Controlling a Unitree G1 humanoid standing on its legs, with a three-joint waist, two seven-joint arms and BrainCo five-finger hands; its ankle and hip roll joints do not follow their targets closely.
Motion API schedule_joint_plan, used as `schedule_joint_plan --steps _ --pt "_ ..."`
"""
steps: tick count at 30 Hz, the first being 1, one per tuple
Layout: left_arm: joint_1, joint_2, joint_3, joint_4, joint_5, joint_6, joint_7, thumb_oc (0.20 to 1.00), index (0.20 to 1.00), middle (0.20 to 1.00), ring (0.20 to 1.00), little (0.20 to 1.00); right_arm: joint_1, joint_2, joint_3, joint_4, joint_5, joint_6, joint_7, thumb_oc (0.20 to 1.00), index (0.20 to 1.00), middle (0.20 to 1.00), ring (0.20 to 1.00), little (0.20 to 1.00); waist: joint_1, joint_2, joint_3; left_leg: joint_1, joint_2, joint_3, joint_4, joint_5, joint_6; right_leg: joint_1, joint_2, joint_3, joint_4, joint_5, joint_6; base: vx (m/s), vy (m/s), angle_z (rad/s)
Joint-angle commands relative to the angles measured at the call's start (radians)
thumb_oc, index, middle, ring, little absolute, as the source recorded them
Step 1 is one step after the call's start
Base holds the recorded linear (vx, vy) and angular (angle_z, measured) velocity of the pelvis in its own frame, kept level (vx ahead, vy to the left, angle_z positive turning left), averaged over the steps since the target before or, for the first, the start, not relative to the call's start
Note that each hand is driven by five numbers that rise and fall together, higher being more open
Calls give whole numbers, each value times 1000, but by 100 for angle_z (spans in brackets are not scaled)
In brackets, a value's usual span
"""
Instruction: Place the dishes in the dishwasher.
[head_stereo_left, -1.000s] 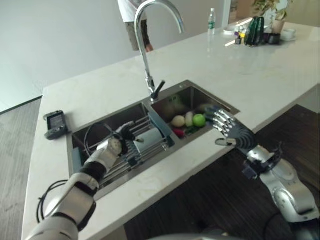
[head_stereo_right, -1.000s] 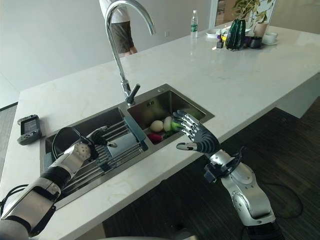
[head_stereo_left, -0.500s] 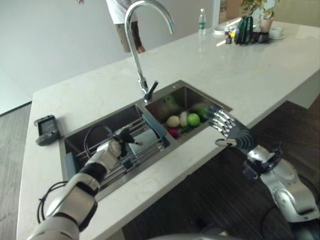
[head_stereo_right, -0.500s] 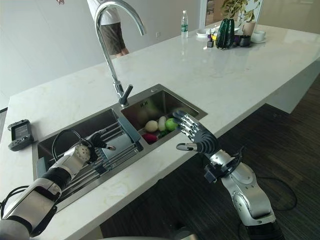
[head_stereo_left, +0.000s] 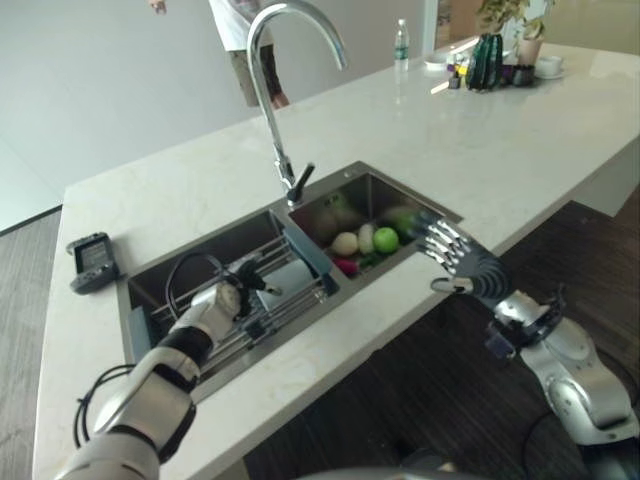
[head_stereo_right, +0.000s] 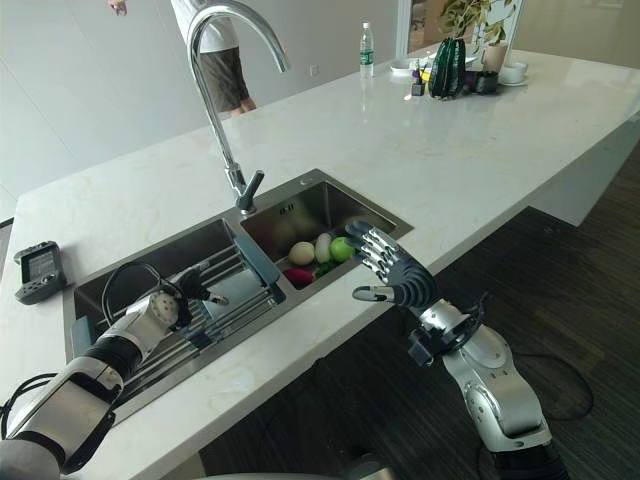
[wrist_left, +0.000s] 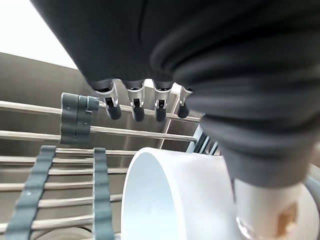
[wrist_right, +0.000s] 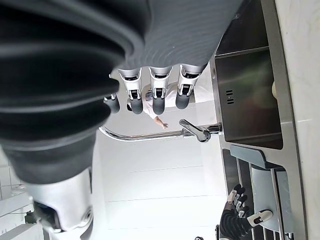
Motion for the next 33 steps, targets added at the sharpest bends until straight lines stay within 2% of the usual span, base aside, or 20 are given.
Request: schedule_joint_plan --steps 1,33 --pt "-81 18 2 96 76 -7 31 1000 1000 1000 1000 1000 -65 -21 -22 -37 41 -39 5 1000 1000 1000 1000 1000 -13 17 -14 2 4 8 7 2 4 42 -44 -56 11 -34 52 0 0 0" --pt "-75 11 -21 167 99 -5 33 1000 1000 1000 1000 1000 -62 -21 -12 -63 47 -24 4 1000 1000 1000 1000 1000 -28 15 -18 5 2 22 7 -5 8 37 -35 -49 11 -32 51 0 0 0"
